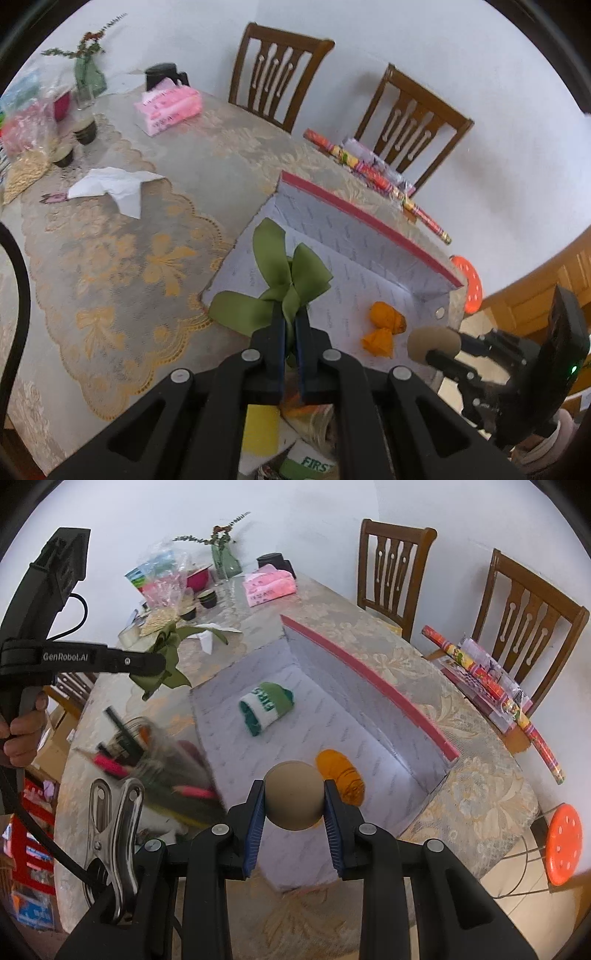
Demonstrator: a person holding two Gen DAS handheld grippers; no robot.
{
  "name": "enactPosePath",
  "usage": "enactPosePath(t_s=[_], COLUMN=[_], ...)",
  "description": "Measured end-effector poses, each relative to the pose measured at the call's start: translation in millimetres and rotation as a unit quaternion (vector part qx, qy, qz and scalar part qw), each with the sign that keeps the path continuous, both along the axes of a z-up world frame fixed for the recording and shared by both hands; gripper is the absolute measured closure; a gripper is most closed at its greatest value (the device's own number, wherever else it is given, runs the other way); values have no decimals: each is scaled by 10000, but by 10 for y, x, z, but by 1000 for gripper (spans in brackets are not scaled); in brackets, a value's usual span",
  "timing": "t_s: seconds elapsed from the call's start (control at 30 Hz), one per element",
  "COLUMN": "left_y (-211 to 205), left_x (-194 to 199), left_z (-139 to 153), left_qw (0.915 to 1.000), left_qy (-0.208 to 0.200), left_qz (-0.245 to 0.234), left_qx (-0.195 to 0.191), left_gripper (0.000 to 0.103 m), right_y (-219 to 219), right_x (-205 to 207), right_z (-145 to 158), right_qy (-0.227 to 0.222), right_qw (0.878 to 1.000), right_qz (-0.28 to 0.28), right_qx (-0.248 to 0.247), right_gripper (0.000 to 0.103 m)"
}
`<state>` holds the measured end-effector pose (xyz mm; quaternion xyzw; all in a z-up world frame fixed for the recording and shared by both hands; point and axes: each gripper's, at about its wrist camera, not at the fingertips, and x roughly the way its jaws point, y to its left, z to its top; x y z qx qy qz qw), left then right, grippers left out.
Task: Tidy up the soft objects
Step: 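Lower the green ribbon and beige ball into the box with both grippers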
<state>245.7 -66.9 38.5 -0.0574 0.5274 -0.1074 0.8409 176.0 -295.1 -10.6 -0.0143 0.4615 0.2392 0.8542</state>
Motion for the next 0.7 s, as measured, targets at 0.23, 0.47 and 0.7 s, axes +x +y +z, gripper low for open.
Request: enactPosePath(t_s=[0.23, 0.47, 0.7], left_y=[-106, -96, -171], left_x=[218, 395, 471], left_z=[-354, -606, -740], left_qw=[9991, 9976, 9965], left_qy=[372, 662, 760], left_qz=[-213, -187, -290], left_qx=[63, 67, 215], left_gripper=[98, 98, 98], right_y=[-67, -104, -142], right_x=[250, 427, 524], right_z=[-112, -211, -323], right_qy=[34, 66, 193], right_qw=[9999, 9998, 9994], right_qz=[-124, -195, -253], right_qx=[-2, -76, -111], right_gripper=[72, 72, 72])
